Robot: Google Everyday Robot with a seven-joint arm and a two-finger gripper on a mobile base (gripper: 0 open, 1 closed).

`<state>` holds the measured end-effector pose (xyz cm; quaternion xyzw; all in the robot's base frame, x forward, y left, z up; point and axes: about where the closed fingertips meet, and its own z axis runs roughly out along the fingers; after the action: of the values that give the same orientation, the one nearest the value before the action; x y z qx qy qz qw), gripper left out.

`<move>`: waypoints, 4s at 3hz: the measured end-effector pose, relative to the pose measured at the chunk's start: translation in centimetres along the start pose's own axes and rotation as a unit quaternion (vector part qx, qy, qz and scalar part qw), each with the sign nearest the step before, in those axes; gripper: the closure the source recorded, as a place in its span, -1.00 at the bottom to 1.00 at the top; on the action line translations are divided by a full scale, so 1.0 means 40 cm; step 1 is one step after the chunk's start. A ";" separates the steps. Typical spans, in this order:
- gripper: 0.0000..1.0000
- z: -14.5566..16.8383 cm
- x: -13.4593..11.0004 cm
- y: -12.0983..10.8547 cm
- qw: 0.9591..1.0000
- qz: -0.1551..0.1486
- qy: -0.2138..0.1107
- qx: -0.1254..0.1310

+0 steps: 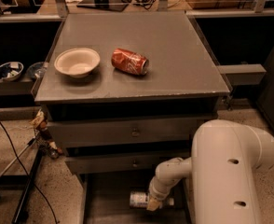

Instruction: Pick blue plastic bottle from bottom drawer and place on counter

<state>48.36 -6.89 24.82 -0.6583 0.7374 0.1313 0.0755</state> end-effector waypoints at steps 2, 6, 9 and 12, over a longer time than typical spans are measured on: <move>1.00 -0.065 0.067 0.019 0.999 0.038 -0.002 0.012; 1.00 -0.329 0.070 0.013 0.997 0.060 0.013 0.045; 1.00 -0.574 0.043 0.086 0.997 0.033 0.017 0.073; 1.00 -0.732 0.047 0.106 0.989 0.062 0.016 0.134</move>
Offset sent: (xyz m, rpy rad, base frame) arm -0.0077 -0.0254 0.0152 -0.0024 0.0007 -0.0644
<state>45.72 -16.85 52.62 -0.5971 0.7889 0.0248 0.1432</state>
